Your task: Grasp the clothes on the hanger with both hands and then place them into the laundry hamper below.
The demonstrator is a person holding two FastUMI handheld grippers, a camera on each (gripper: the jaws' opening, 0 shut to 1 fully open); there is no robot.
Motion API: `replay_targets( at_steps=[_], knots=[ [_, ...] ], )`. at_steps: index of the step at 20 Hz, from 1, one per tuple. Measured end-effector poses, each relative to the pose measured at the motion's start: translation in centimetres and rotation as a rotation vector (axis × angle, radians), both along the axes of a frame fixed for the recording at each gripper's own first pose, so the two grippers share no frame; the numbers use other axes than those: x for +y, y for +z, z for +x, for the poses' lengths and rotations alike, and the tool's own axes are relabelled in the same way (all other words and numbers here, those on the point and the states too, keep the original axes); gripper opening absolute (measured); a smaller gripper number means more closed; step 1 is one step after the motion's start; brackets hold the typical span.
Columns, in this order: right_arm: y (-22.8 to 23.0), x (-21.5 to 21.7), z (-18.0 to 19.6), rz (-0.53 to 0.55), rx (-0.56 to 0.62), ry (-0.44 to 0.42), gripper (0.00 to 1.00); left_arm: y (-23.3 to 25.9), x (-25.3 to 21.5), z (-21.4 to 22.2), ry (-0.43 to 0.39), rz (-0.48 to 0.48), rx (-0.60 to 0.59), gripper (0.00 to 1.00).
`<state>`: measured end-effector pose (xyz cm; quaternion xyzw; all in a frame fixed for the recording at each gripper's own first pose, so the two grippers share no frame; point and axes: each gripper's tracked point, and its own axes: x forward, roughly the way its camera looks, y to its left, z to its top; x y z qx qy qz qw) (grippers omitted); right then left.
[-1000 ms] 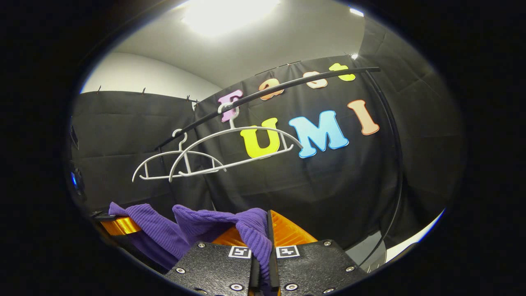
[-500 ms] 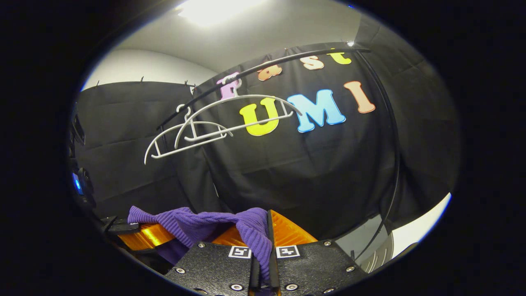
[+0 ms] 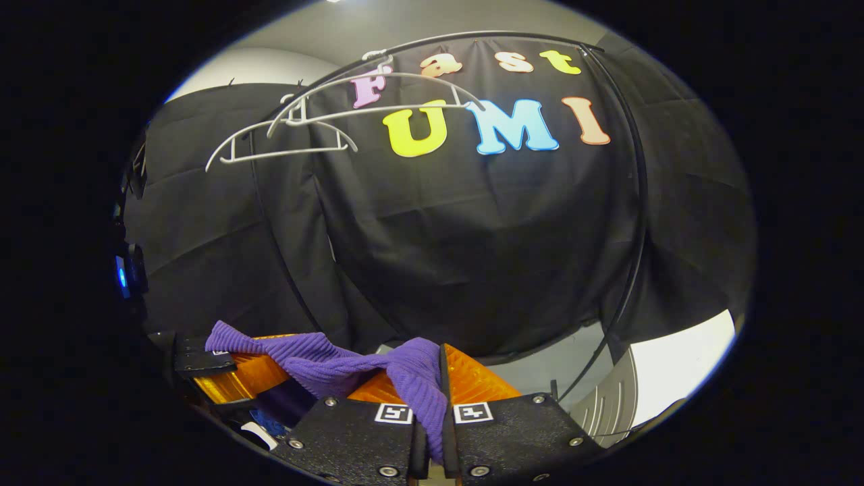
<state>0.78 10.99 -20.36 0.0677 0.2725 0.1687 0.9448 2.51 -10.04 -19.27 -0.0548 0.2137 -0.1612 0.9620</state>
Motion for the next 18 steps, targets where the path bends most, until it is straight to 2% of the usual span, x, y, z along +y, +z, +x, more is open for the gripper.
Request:
replay_targets(
  at_steps=[7, 11, 15, 17, 18],
  knots=[
    [-6.4, 0.1, -2.0, -0.119, 0.115, 0.046, 0.08, -9.8, 0.8, -2.2, 0.024, 0.061, 0.202, 0.0],
    [-9.9, -1.0, -2.7, -0.2, 0.168, 0.051, 0.11, -13.8, 0.8, -3.0, 0.014, 0.114, 0.301, 0.0],
    [-12.8, -2.1, -4.0, -0.267, 0.242, 0.063, 0.2, -18.0, 0.8, -4.5, 0.003, 0.171, 0.422, 0.0],
    [-14.0, -2.4, -5.0, -0.281, 0.284, 0.078, 0.27, -19.0, 1.3, -5.4, 0.009, 0.192, 0.453, 0.02],
    [-14.3, -2.7, -5.3, -0.294, 0.295, 0.082, 0.3, -19.1, 1.6, -5.5, 0.018, 0.19, 0.455, 0.07]
  ],
)
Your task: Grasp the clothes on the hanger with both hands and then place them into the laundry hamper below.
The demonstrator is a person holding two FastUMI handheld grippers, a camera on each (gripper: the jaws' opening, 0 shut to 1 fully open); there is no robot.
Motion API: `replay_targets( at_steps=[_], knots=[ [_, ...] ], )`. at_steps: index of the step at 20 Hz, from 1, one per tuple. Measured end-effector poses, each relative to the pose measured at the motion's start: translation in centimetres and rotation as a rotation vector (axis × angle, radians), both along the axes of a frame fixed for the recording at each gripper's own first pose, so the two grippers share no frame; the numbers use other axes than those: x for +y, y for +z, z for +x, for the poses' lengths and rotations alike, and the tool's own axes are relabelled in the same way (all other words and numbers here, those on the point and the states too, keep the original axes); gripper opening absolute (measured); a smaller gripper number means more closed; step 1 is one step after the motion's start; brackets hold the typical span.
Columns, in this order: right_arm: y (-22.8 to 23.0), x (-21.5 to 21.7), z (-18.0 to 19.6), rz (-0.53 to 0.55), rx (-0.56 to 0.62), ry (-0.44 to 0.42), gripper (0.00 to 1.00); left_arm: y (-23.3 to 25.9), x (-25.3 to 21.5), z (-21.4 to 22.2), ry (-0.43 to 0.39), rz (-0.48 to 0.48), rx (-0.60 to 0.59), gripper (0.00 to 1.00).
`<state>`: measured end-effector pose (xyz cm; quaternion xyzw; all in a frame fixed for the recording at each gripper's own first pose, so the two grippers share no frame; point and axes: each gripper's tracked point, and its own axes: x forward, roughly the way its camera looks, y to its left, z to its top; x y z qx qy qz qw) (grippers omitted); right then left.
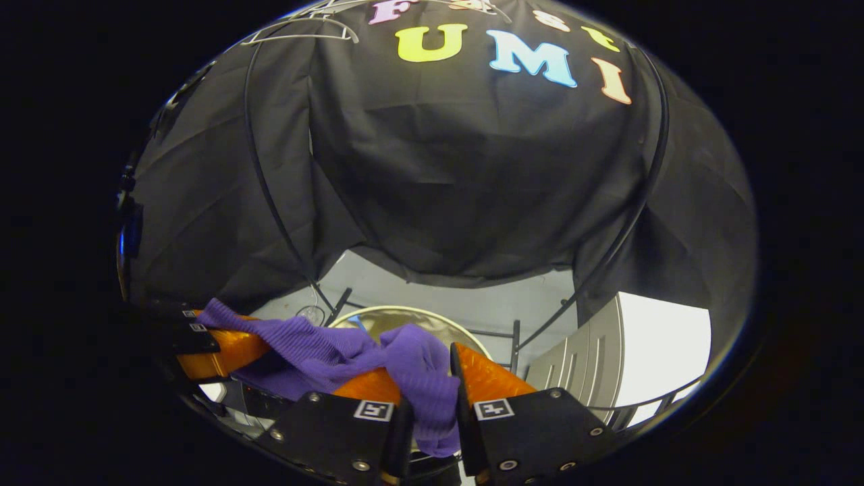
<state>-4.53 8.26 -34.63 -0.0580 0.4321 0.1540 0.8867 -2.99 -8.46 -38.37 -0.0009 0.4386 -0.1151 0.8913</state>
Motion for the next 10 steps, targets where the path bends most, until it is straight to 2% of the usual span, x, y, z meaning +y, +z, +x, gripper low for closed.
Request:
replay_targets(
  at_steps=[1, 2, 3, 4, 5, 6, 7, 8, 9, 10],
  knots=[
    [-0.2, -0.3, -0.5, -0.013, 0.011, 0.004, 0.34, 0.3, 0.3, -0.4, 0.008, -0.01, -0.001, 0.07],
    [-0.5, -0.5, -0.8, -0.019, 0.022, 0.008, 0.46, 0.9, 0.4, -0.1, 0.017, -0.014, -0.007, 0.19],
    [-0.5, -0.3, -1.0, -0.011, 0.022, 0.008, 0.52, 0.8, 0.5, 0.1, 0.022, -0.015, -0.012, 0.36],
    [-0.2, -0.2, -1.0, -0.008, 0.017, 0.009, 0.7, 0.9, 0.8, 0.3, 0.029, -0.01, -0.016, 0.53],
    [0.0, -0.2, -1.0, -0.006, 0.011, 0.011, 0.79, 0.9, 1.0, 0.2, 0.037, -0.002, -0.025, 0.7],
    [0.4, -0.2, -1.1, -0.007, 0.002, 0.011, 0.9, 1.2, 1.2, 0.4, 0.048, 0.003, -0.036, 0.8],
    [0.8, -0.2, -1.0, -0.006, -0.009, 0.01, 0.93, 1.8, 1.5, 0.6, 0.058, 0.001, -0.053, 0.9],
    [1.4, -0.2, -0.9, -0.004, -0.027, 0.007, 0.94, 2.8, 1.8, 0.9, 0.065, -0.005, -0.072, 0.91],
    [2.0, -0.2, -0.6, 0.0, -0.044, 0.003, 0.94, 4.3, 2.2, 0.9, 0.069, -0.008, -0.096, 0.85],
    [2.8, -0.2, -0.3, 0.008, -0.067, -0.002, 0.95, 5.7, 2.5, 1.2, 0.071, -0.01, -0.125, 0.86]
  ],
)
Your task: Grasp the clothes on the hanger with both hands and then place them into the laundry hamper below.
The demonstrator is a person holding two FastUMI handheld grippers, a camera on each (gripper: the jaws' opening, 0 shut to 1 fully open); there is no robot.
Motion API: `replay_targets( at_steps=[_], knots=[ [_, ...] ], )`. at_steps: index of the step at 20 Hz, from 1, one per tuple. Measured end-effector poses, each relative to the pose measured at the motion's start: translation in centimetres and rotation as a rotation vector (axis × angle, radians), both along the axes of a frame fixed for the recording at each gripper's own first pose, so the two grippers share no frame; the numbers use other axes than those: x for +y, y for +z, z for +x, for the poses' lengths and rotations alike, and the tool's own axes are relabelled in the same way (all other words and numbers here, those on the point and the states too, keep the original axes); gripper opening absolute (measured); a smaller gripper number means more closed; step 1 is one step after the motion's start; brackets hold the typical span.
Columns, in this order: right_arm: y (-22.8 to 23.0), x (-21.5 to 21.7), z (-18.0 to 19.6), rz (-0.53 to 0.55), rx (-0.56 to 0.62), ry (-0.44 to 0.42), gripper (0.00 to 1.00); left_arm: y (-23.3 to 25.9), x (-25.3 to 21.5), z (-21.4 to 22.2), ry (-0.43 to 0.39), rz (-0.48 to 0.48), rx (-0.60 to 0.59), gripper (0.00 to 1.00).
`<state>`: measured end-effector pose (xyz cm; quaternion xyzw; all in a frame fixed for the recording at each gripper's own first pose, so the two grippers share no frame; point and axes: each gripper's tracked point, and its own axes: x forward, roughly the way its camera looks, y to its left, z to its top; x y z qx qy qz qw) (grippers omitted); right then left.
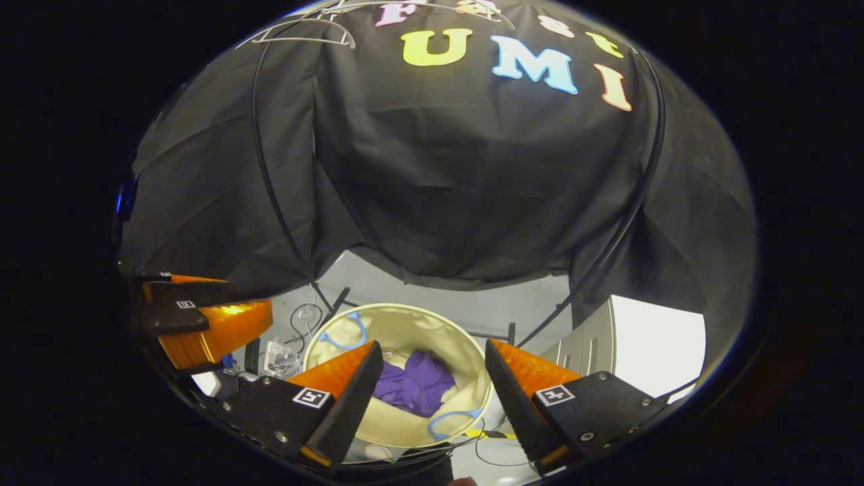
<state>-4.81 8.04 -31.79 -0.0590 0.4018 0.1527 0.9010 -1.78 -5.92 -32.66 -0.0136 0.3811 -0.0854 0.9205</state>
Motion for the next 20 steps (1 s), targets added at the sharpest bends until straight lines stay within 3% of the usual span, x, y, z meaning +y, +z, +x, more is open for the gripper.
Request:
replay_targets(
  at_steps=[8, 9, 11, 20],
  knots=[
    [10.9, -1.4, 1.8, 0.058, -0.243, -0.054, 0.94, 15.2, 1.8, 2.9, -0.001, -0.009, -0.324, 0.86],
    [12.5, -1.8, 2.0, 0.063, -0.272, -0.067, 0.93, 17.1, 1.9, 3.0, 0.0, -0.016, -0.364, 0.92],
    [15.6, -2.8, 2.3, 0.073, -0.332, -0.091, 0.94, 20.9, 2.1, 2.9, -0.002, -0.04, -0.438, 0.92],
    [26.4, -7.0, 1.1, 0.102, -0.564, -0.206, 0.94, 32.4, 2.5, 0.7, -0.003, -0.079, -0.648, 0.92]
  ],
)
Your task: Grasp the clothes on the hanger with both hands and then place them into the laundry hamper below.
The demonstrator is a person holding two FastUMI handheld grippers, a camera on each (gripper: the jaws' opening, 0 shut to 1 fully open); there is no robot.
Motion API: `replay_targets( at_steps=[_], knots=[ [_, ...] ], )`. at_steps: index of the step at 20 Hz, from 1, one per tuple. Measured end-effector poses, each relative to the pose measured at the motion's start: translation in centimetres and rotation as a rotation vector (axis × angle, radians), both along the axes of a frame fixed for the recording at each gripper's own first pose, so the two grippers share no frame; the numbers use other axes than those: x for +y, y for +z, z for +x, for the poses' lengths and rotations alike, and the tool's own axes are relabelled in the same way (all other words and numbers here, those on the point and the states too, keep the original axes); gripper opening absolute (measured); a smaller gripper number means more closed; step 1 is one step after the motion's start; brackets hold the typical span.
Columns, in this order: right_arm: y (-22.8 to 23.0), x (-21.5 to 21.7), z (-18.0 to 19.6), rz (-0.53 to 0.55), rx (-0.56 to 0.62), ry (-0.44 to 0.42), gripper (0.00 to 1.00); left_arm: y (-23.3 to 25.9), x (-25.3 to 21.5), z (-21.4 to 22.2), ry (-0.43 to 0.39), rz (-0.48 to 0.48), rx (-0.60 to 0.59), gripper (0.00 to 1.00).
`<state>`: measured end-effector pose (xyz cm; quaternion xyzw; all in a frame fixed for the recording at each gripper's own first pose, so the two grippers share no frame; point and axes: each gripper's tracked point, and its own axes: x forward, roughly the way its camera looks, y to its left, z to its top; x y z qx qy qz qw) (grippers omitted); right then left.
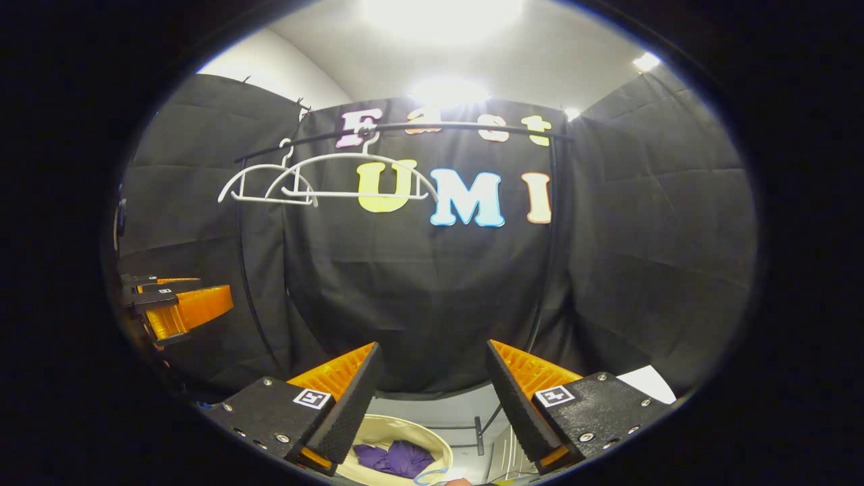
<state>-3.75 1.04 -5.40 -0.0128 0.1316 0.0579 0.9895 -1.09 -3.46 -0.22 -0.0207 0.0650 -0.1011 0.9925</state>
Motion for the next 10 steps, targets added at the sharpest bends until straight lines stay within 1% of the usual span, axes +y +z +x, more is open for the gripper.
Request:
replay_targets(
  at_steps=[1, 2, 3, 4, 5, 8, 9, 10],
  knots=[
    [0.9, -0.6, -0.3, -0.002, -0.02, -0.009, 0.92, 1.1, -0.1, -0.3, -0.004, 0.002, -0.019, 0.92],
    [1.9, -1.2, -0.4, -0.007, -0.042, -0.019, 0.93, 1.7, -0.1, -0.3, -0.004, 0.004, -0.037, 0.86],
    [2.6, -2.0, -0.6, -0.016, -0.065, -0.03, 0.92, 2.5, -0.2, -0.5, -0.001, 0.002, -0.055, 0.85],
    [3.2, -2.7, -0.9, -0.023, -0.081, -0.041, 0.92, 3.3, -0.3, -0.7, 0.005, -0.001, -0.066, 0.9],
    [3.8, -3.4, -1.2, -0.026, -0.096, -0.049, 0.94, 3.8, -0.3, -1.5, 0.01, -0.012, -0.08, 0.89],
    [5.2, -5.3, -2.4, -0.017, -0.139, -0.078, 0.94, 5.3, -0.2, -3.0, 0.017, -0.04, -0.121, 0.85],
    [5.7, -5.9, -2.7, -0.01, -0.156, -0.086, 0.94, 5.4, -0.2, -3.6, 0.019, -0.038, -0.121, 0.92],
    [6.0, -6.3, -3.0, -0.008, -0.165, -0.089, 0.94, 5.6, -0.2, -4.1, 0.024, -0.031, -0.125, 0.91]
  ],
)
